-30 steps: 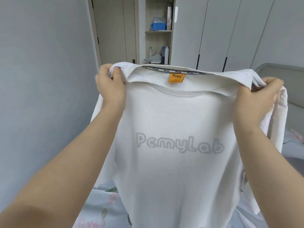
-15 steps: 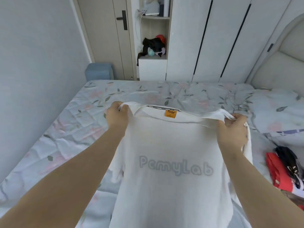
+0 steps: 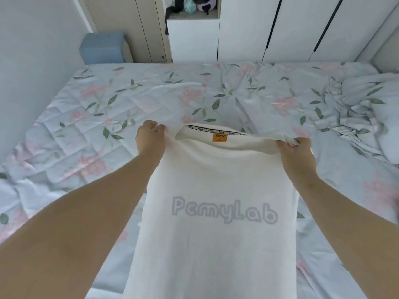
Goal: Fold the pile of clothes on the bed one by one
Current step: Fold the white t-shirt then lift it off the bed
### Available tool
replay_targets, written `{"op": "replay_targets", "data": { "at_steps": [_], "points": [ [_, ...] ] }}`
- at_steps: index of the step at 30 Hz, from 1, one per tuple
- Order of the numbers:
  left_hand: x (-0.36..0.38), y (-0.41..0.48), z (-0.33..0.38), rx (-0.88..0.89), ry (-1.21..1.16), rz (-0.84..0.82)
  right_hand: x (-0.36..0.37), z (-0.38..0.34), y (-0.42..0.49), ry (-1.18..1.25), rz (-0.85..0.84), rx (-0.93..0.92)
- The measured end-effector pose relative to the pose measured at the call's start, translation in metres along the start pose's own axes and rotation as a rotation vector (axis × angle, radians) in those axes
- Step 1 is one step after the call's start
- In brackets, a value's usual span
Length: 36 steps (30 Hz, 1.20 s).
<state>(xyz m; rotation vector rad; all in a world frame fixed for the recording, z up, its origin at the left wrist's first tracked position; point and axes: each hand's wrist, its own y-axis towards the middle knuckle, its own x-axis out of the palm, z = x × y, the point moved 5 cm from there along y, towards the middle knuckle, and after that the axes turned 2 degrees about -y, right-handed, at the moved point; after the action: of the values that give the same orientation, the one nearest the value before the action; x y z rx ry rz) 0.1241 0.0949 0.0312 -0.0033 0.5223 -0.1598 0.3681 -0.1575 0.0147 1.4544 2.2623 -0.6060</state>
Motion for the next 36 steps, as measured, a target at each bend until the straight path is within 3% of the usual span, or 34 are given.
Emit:
{"op": "replay_targets", "data": {
  "at_steps": [4,9,13,17,21,25,29,34,36],
  "points": [
    [0.057,0.018,-0.021,0.055,0.005,-0.274,0.035,0.007,0.042,0.023,-0.108,-0.035],
    [0.101,0.005,-0.095,0.027,0.32,-0.494,0.121,0.058,0.026,-0.284,-0.342,-0.07],
    [0.095,-0.002,-0.161,0.006,0.502,-0.496,0.195,0.11,-0.019,-0.458,-0.674,0.067],
    [0.071,-0.004,-0.211,-0.071,0.569,-0.412,0.251,0.132,-0.051,-0.484,-0.856,0.186],
    [0.045,0.008,-0.239,-0.19,0.651,-0.205,0.283,0.144,-0.064,-0.62,-0.893,0.234],
    [0.024,0.027,-0.273,-0.51,0.444,-0.073,0.295,0.157,-0.062,-0.755,-0.866,0.255],
    [0.028,0.031,-0.288,-0.603,0.348,-0.166,0.296,0.156,-0.065,-0.812,-0.844,0.251],
    [0.047,0.034,-0.282,-0.575,0.282,-0.42,0.294,0.143,-0.069,-0.856,-0.839,0.251],
    [0.045,0.039,-0.275,-0.474,0.367,-0.392,0.294,0.143,-0.07,-0.862,-0.83,0.258]
  ]
}}
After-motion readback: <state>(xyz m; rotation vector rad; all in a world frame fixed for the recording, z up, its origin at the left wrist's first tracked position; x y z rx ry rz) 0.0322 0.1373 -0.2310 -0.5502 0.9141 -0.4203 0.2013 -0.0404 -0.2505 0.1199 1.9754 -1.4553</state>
